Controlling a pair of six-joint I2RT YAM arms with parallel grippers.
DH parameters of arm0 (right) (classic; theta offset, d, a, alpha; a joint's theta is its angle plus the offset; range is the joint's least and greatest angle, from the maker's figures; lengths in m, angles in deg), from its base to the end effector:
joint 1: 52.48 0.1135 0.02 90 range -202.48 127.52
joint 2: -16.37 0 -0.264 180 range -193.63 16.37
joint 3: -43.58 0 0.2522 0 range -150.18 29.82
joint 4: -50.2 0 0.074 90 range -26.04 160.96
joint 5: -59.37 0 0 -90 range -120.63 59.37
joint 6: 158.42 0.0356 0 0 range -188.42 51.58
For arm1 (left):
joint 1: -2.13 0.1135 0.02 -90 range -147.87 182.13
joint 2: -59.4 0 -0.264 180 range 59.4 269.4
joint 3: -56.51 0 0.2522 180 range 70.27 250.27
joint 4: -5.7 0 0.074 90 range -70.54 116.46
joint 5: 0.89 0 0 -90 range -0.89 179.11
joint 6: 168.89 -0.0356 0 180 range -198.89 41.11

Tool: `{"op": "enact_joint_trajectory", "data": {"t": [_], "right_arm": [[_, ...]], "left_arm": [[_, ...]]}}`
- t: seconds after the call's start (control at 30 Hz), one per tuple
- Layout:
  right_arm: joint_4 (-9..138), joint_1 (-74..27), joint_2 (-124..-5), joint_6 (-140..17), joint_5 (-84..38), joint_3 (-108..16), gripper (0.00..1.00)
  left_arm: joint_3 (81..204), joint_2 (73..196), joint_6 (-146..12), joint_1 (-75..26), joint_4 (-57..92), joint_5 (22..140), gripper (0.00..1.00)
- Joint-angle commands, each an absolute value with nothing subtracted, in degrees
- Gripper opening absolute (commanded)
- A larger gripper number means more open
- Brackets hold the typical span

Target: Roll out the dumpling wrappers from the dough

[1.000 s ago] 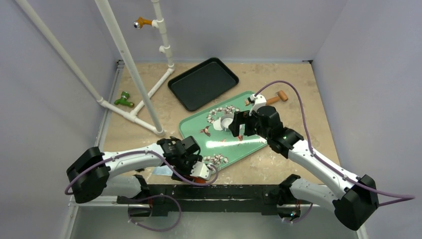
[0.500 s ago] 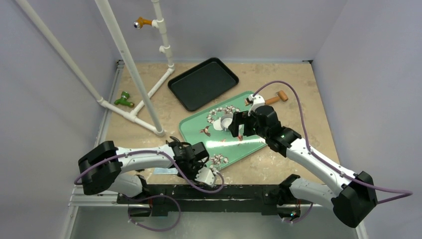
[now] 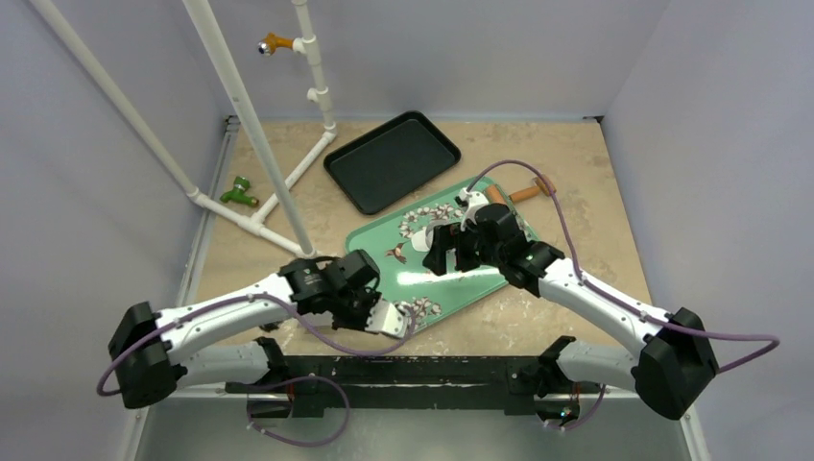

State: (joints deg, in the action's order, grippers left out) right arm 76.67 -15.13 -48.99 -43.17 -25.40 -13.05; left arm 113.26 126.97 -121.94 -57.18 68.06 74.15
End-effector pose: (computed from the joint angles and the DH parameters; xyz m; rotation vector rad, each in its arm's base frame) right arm 0.1957 0.1534 0.2521 -0.2931 2.2552 0.7010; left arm 0.0933 -0.1753 0.2064 2.2610 1.7480 -0.4311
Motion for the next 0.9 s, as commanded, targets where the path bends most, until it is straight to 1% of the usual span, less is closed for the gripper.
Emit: {"op": "enact_joint_trajectory", "data": {"t": [0.0, 0.07, 0.13, 0.27, 0.47, 0.57, 0.7, 0.83, 0.87], "right_arm": [[74.23, -11.64, -49.19, -39.77, -11.81, -16.44, 0.97], [69.93, -11.46, -48.49, -36.73, -6.26, -15.37, 0.96], [67.34, -11.46, -47.52, -34.88, -3.57, -15.21, 0.94], [64.63, -11.43, -45.72, -34.05, -1.05, -14.82, 0.92], [64.85, -11.35, -47.94, -33.75, -0.18, -13.62, 0.84], [61.66, -10.55, -50.11, -32.58, 1.44, -13.57, 0.77], [60.59, -9.37, -51.8, -32.73, -0.56, -15.45, 0.62], [59.82, -9.34, -52.59, -32.27, -0.95, -15.86, 0.54], [59.74, -9.35, -52.76, -32.1, -0.97, -15.74, 0.53]], "left_arm": [[119.45, 120.78, -119.25, -51.74, 65.65, 69.08, 0.0], [120.61, 121.8, -118.33, -51.62, 62.74, 72.22, 0.0], [122.49, 123.58, -116.58, -51.38, 60.81, 74.28, 0.0], [126.32, 126.93, -112.71, -49.79, 58.58, 74.38, 0.0], [128.34, 127.52, -108.77, -49.13, 54.11, 75.84, 0.0], [129.35, 128.13, -107.01, -49.04, 52.93, 75.92, 0.0], [130.47, 128.96, -105.91, -49.06, 52.4, 75.26, 0.0], [130.9, 129.34, -105.41, -49.03, 51.68, 76.38, 0.0], [130.96, 129.48, -105.07, -49.04, 51.37, 76.85, 0.0]]}}
